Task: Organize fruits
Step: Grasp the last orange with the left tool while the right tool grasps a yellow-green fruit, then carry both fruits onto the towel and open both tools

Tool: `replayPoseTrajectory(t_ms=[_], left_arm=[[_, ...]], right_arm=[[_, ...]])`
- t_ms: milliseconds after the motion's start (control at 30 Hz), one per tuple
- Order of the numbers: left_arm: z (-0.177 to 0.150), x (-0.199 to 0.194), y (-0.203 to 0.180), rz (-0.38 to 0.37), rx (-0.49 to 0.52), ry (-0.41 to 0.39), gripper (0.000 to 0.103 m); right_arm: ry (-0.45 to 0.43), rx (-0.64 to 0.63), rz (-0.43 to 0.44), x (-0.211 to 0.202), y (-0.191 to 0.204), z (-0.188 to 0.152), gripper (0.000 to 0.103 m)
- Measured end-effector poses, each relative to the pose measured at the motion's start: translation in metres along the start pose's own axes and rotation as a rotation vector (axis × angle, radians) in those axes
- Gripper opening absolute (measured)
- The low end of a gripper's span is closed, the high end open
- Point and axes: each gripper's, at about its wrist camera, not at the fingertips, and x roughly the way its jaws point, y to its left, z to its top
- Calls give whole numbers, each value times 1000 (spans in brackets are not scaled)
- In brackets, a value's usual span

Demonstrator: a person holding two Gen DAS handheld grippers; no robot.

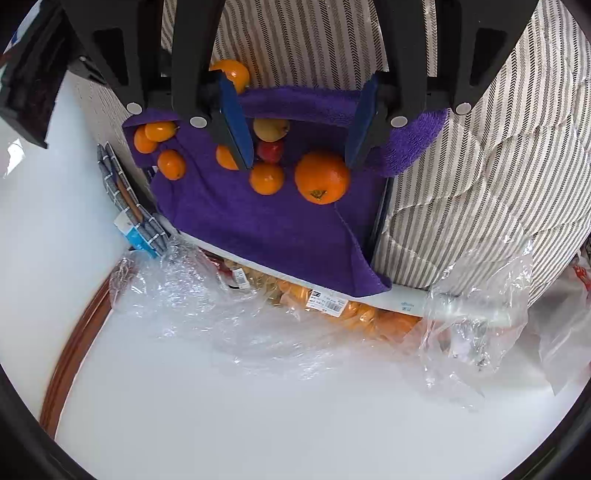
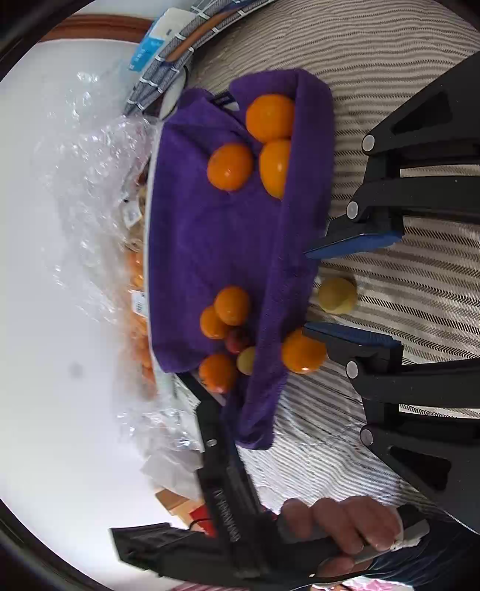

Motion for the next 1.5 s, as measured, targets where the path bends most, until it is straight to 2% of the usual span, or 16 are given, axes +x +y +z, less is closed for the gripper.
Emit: replayPoseTrajectory(t_ms=[67, 133, 300, 467, 600, 667, 800, 900, 1000, 1100, 1200, 1267, 1500], left_arm=[[-1, 2, -3, -17, 14, 23, 50], [-4, 4, -8, -39, 42, 51, 49], [-12, 6, -24, -45, 119, 75, 49], [-28, 9, -49, -119, 216, 141, 50], [-45, 18, -69, -81, 313, 187, 49], [-50, 24, -71, -45, 326, 200, 49], [-51, 35, -65, -29, 271, 229, 49], [-53, 41, -65, -14, 261, 235, 35], [-55, 40, -68, -7, 284, 225, 35], [-53, 32, -69, -41, 287, 215, 35], [-43, 17, -66, -75, 252, 167, 35], [-32, 11, -59, -90, 189, 147, 35], [9, 17, -55, -41, 98, 91, 35]], right_arm=[[33, -21, -13, 8, 5, -2, 34], [51, -30, -14, 14, 6, -5, 24], [26, -9, -31, 3, -2, -10, 24], [-18, 61, -86, -22, -31, -15, 24], [-42, 94, -125, -39, -51, -19, 24], [-57, 92, -143, -47, -57, -21, 24], [-76, 101, -155, -55, -65, -24, 24], [-78, 112, -155, -56, -71, -24, 24], [-79, 123, -159, -54, -74, -21, 24], [-82, 134, -152, -53, -75, -16, 24], [-94, 124, -155, -55, -74, -8, 24], [-100, 114, -158, -57, -75, -1, 24], [-135, 78, -185, -51, -87, 40, 24]])
